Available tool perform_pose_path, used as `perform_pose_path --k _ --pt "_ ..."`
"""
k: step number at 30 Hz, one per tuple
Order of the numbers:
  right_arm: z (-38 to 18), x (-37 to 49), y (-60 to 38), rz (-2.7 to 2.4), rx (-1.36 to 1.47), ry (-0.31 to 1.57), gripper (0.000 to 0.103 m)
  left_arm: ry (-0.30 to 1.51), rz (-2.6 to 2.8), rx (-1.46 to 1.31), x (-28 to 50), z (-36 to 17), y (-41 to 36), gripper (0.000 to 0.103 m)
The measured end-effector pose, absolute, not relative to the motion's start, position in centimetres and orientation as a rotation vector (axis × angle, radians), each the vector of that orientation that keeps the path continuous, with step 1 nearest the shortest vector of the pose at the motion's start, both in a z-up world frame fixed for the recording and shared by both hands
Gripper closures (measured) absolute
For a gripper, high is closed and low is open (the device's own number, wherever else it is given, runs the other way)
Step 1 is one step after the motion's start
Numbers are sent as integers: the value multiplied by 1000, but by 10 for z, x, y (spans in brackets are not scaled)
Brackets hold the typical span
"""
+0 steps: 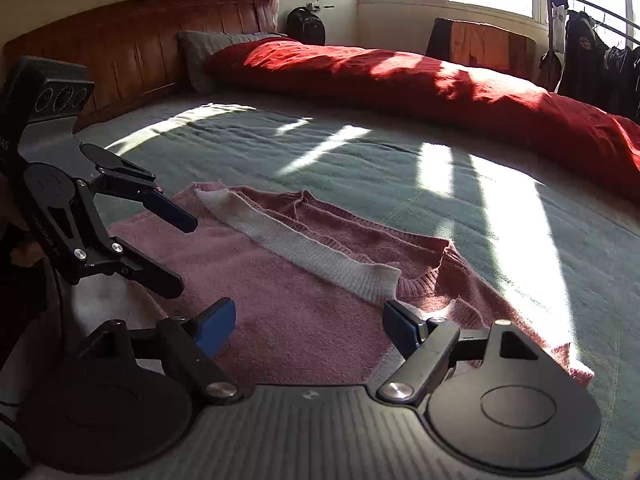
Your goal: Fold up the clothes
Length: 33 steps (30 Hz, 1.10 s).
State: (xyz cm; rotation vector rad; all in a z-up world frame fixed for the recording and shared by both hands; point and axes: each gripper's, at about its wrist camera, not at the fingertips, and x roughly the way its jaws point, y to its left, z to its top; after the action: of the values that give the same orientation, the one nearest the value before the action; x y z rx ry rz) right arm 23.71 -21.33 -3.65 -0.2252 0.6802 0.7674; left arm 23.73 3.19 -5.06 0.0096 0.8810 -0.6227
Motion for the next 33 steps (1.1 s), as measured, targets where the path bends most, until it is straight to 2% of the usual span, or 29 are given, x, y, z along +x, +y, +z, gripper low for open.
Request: perform_pose_path --k 4,8,16,24,30,33 --pt "-55 241 -190 821 -260 722 19 890 -707 -84 237 -74 34 10" --pt "-74 264 -177 764 -271 749 17 848 -655 -50 263 -85 30 8" --pt "-65 294 -191 678 -143 750 17 823 -547 7 310 -96 29 9" --pt "-40 271 -247 585 -129 702 17 770 -537 -9 282 -61 55 7" --pt "-67 280 -306 362 -81 759 17 858 -342 -38 299 -92 88 8" --pt "-81 292 -323 268 -24 783 17 842 -332 -98 304 -83 91 8"
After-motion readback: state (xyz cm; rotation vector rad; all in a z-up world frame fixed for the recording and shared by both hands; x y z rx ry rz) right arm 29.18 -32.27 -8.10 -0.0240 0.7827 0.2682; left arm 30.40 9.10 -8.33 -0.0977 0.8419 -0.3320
